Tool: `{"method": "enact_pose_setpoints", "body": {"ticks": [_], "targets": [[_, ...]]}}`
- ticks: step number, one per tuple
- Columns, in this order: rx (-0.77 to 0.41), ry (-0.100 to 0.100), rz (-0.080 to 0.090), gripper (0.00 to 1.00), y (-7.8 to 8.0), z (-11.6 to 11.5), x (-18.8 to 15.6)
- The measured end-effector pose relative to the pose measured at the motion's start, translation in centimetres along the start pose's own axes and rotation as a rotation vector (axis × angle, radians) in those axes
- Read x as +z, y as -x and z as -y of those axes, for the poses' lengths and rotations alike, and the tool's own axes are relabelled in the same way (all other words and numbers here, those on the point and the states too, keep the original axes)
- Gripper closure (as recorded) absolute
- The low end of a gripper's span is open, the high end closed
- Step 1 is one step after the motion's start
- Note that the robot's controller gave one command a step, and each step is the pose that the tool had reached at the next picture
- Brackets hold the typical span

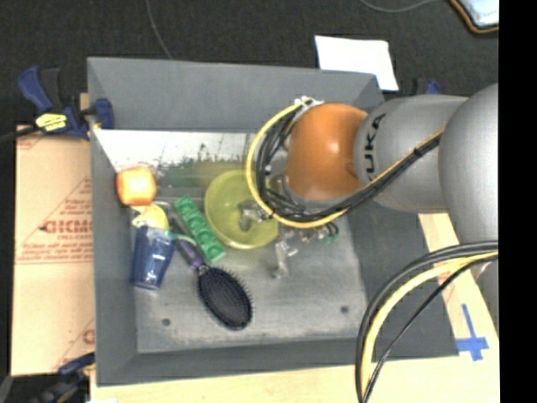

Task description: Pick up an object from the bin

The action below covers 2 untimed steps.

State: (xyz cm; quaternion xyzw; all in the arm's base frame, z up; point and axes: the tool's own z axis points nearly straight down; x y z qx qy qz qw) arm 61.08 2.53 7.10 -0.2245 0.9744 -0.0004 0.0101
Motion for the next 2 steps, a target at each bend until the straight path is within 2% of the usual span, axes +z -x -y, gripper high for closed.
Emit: {"method": "enact_pose_setpoints", "body": {"ticks": [1, 2], "targets": [[-0.135, 0.0, -0.017, 1.0, 2.64, -0.32, -0.19], [-0.134, 0.0, -0.017, 1.0, 2.64, -0.32, -0.19]]}}
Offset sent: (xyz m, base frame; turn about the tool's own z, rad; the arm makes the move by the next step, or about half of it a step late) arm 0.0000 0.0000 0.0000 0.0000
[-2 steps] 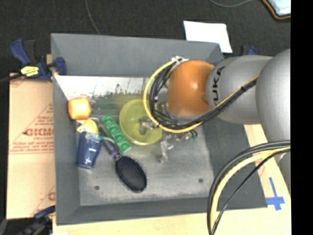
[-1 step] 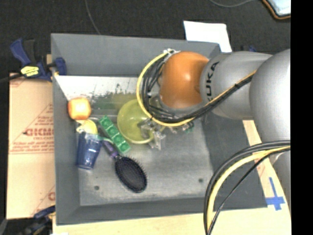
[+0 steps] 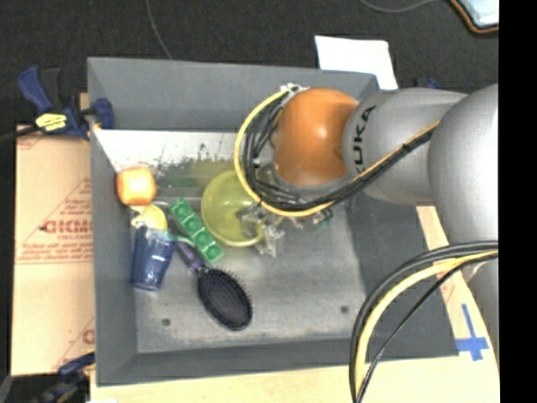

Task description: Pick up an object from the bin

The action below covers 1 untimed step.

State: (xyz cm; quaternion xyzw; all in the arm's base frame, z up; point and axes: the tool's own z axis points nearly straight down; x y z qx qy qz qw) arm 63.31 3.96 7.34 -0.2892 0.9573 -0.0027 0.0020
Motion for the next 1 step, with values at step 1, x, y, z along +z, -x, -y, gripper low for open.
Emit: {"method": "enact_pose_setpoints", "body": {"ticks": [1], "targets": [[0.003, 0.002, -0.001, 1.0, -0.06, 0.02, -0.33]]}}
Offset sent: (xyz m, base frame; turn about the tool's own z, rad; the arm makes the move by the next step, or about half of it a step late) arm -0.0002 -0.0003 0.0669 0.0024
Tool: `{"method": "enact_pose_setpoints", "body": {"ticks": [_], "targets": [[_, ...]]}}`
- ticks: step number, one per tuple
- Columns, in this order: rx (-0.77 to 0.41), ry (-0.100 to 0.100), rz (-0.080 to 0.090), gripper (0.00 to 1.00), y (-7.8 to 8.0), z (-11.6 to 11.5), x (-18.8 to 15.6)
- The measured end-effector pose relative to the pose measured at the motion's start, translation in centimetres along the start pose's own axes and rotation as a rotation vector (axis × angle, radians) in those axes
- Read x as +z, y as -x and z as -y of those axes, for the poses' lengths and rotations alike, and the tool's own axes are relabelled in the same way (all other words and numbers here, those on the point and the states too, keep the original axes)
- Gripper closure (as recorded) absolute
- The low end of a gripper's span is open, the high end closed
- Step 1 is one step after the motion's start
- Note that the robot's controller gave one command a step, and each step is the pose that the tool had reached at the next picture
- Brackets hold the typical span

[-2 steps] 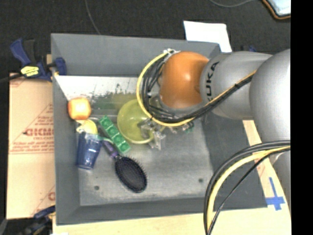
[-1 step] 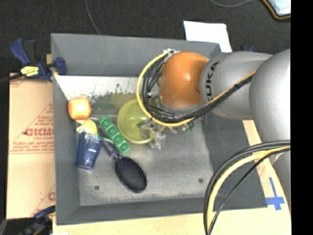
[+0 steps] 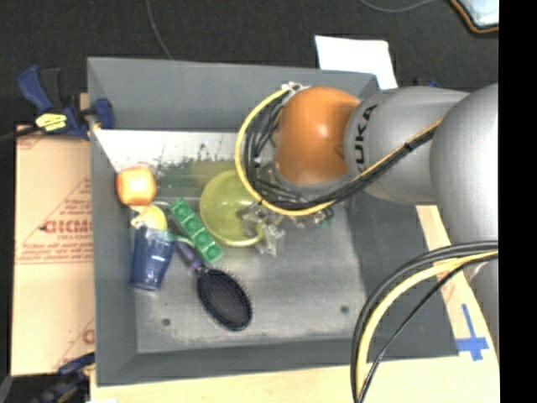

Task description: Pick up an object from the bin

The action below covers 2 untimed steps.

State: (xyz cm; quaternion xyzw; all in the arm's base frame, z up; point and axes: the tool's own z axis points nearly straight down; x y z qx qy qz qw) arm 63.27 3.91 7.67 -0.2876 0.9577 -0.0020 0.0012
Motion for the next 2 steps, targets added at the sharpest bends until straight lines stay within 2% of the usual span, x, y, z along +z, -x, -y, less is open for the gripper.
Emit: {"method": "enact_pose_setpoints", "body": {"ticks": [1, 2], "targets": [[0.002, 0.002, -0.003, 1.0, -0.1, -0.1, -2.7], [0.002, -0.002, 0.003, 1.0, 0.0, 0.0, -5.8]]}}
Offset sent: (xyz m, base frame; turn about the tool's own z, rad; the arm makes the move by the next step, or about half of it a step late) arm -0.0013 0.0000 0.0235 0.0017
